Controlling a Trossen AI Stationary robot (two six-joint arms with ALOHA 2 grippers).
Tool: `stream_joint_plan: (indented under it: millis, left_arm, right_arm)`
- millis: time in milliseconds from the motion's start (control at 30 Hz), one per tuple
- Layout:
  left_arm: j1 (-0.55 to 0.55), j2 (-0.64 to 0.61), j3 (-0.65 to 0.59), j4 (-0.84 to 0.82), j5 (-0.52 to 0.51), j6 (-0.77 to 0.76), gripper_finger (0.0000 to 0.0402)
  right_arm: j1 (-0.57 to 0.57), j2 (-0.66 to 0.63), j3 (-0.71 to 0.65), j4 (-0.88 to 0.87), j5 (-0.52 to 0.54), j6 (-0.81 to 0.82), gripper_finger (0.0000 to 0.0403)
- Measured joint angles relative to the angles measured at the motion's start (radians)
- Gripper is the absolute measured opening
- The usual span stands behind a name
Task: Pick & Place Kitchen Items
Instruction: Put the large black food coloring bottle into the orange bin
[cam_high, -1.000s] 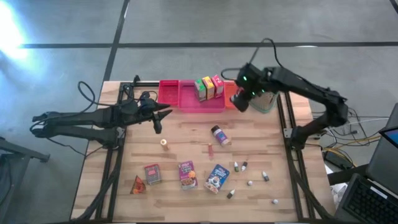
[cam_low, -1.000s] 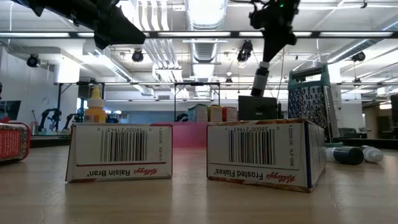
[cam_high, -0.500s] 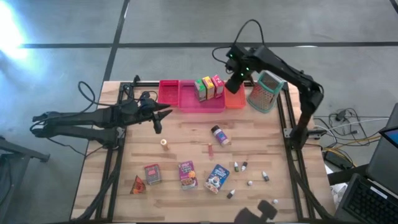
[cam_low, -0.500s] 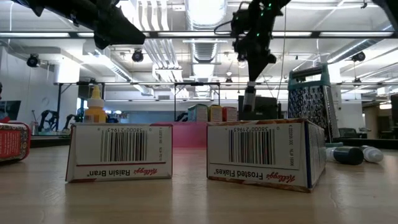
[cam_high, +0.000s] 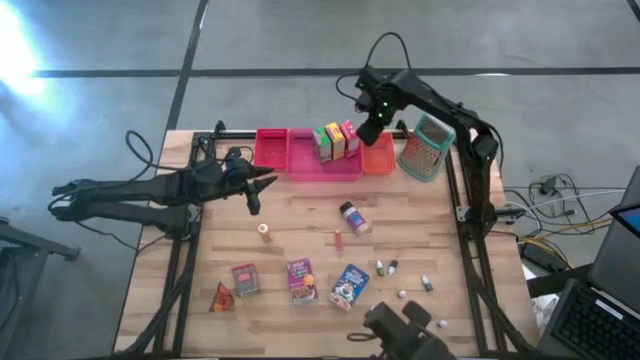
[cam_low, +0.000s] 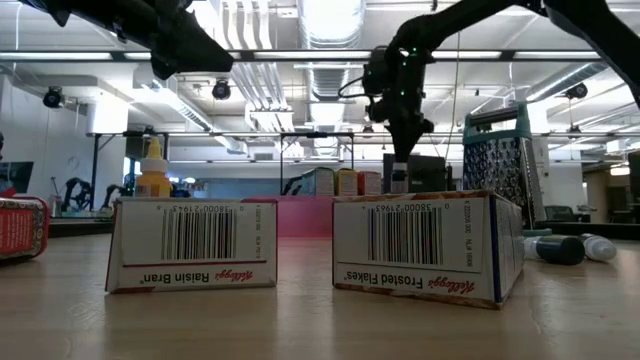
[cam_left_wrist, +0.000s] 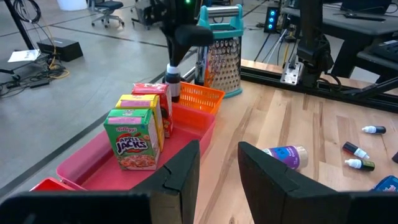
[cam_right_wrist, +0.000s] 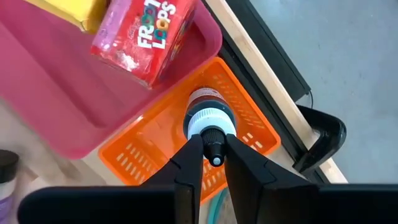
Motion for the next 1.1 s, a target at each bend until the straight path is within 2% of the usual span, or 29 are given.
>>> stream_joint_plan:
  millis: [167, 367, 533, 667, 1100]
  left_arm:
    - [0.000, 0.000, 0.000, 0.000, 0.000, 0.000, 0.0116]
    - [0.000, 0.000, 0.000, 0.000, 0.000, 0.000, 0.0116]
    - [0.000, 0.000, 0.000, 0.000, 0.000, 0.011, 0.0116]
    - [0.000, 0.000, 0.000, 0.000, 0.000, 0.027, 0.0116]
    - [0.000, 0.000, 0.000, 0.000, 0.000, 0.027, 0.0116]
  right_arm:
    - [-0.012, 0.006, -0.029, 0.031, -0.001, -0.005, 0.0041]
    - [-0.019, 0.006, -0.049, 0.061, -0.003, -0.005, 0.0051]
    - [-0.022, 0.006, -0.082, 0.114, -0.056, -0.005, 0.0045]
    - [-0.022, 0.006, -0.119, 0.144, -0.054, -0.008, 0.0042]
    - [-0.026, 0.006, -0.173, 0.193, -0.054, -0.009, 0.0074]
